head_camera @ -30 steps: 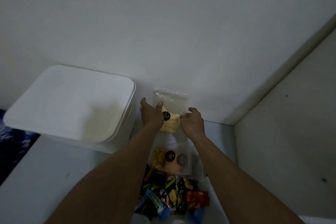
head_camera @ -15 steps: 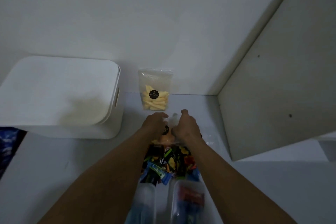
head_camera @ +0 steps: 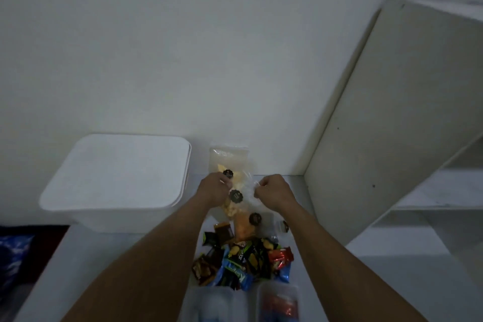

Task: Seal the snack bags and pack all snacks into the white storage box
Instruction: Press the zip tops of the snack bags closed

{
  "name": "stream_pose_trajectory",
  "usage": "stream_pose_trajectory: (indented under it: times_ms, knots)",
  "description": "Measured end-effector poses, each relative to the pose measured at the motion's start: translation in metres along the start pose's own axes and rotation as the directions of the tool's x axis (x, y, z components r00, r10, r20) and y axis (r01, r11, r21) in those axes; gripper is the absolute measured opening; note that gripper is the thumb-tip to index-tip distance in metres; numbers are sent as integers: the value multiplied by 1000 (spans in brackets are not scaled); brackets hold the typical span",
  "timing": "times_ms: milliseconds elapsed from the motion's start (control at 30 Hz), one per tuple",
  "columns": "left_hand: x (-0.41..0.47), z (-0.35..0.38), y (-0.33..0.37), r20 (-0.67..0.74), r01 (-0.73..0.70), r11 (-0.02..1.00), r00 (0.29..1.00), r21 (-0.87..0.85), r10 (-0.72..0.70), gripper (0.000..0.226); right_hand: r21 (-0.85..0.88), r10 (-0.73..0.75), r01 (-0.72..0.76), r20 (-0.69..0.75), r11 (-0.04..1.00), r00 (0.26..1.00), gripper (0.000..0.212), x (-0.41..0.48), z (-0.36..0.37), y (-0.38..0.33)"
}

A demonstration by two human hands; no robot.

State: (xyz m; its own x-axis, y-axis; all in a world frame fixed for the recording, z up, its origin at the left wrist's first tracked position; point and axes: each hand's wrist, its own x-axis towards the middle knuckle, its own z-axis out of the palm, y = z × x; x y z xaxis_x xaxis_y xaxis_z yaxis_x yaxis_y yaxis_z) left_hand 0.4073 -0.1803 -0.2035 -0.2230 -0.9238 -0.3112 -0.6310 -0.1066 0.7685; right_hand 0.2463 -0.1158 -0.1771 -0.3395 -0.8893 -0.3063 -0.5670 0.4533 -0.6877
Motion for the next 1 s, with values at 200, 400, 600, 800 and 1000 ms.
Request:
stream_pose_trajectory:
  times_ms: [200, 400, 600, 800, 1000]
  knots:
    - [-47, -66, 52, -8, -90, 991, 996, -95, 89, 7, 185, -191, 207, -101, 961, 976, 9, -40, -47, -68]
    - [-93, -117, 96, -49, -208, 922, 978, -327, 203, 27, 259, -311, 348, -172, 901, 935, 7, -79, -93, -124]
    - [-121, -154, 133, -144, -309, 826, 951, -472, 273, 26, 317, -404, 469, -252, 824, 880, 11, -108, -124, -160]
    - [-142, -176, 162, -171, -380, 780, 924, -497, 341, 14, 348, -465, 525, -245, 777, 851, 13, -121, -146, -184]
    - [-155, -181, 185, -203, -428, 761, 903, -487, 378, 19, 322, -496, 543, -222, 775, 839, 12, -132, -168, -191]
